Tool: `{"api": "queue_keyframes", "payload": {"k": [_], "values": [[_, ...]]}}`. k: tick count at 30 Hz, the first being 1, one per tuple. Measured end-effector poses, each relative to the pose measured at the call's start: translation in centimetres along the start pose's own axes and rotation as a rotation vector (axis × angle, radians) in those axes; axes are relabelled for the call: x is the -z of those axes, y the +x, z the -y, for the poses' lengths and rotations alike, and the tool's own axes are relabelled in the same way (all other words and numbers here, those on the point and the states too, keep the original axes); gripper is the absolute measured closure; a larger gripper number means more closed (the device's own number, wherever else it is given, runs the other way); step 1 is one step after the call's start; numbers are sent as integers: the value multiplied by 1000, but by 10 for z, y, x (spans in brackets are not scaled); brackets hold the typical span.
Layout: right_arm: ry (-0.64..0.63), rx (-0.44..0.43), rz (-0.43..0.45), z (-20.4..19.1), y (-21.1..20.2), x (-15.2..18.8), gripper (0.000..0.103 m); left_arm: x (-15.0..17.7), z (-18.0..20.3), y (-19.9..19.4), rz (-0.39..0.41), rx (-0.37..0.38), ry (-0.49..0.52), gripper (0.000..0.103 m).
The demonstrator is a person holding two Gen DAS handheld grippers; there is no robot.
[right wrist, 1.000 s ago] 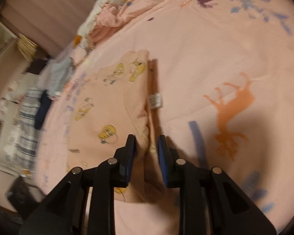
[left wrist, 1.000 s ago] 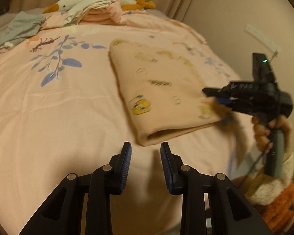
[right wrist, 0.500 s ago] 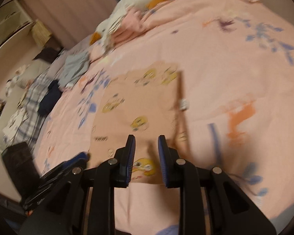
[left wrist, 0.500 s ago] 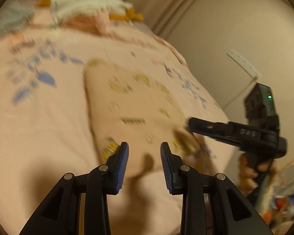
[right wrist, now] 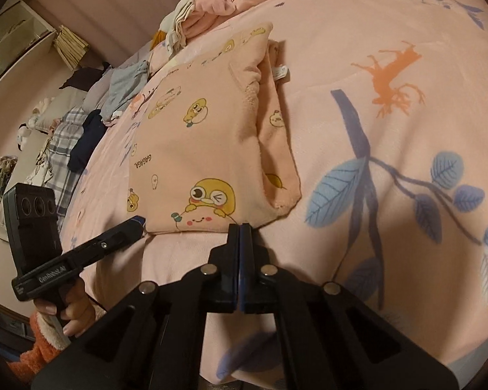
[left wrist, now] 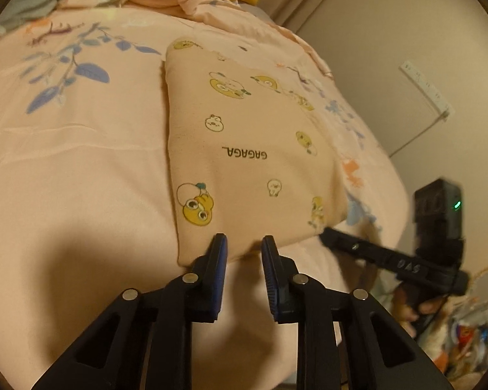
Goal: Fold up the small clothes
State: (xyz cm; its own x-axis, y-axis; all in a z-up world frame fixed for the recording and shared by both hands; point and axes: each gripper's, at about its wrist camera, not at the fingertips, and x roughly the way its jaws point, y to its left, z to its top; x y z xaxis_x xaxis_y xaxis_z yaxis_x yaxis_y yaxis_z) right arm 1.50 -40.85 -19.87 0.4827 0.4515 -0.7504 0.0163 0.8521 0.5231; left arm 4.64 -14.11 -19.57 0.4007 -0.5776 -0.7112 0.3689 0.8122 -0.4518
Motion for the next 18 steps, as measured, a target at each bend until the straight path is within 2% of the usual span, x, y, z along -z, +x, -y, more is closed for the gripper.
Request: {"api": "queue_keyframes", "payload": {"k": [2, 3, 4, 6, 8, 10, 12, 14, 16, 18], "values": [[-21, 28, -9, -7, -2, -1, 103, 3, 14, -6, -6, -56, 74, 79], [-24, 38, -12, -10, -3, -3, 98, 5, 22, -12, 6, -74, 116, 79], [-24, 54, -18, -14, -6, -5, 94, 5, 27, -18, 29, -78, 143, 79], [-41, 107, -14, -23, -15, -12, 94, -1, 35, -35, 97, -79, 167, 79], [-63, 138, 44, -33, -35, -25, 94, -16, 36, -47, 132, -73, 149, 79], [-93, 128, 113, -43, -50, -42, 93, -40, 33, -50, 148, -55, 137, 79], [-116, 121, 163, -50, -58, -66, 88, -67, 27, -40, 161, -96, 145, 79], [-123, 114, 182, -53, -53, -92, 87, -98, 19, -14, 135, -156, 134, 79], [-112, 81, 179, -51, -36, -121, 87, -118, 8, 4, 133, -145, 118, 79], [-72, 43, 147, -43, -9, -148, 88, -132, -2, 21, 140, -165, 79, 79]]}}
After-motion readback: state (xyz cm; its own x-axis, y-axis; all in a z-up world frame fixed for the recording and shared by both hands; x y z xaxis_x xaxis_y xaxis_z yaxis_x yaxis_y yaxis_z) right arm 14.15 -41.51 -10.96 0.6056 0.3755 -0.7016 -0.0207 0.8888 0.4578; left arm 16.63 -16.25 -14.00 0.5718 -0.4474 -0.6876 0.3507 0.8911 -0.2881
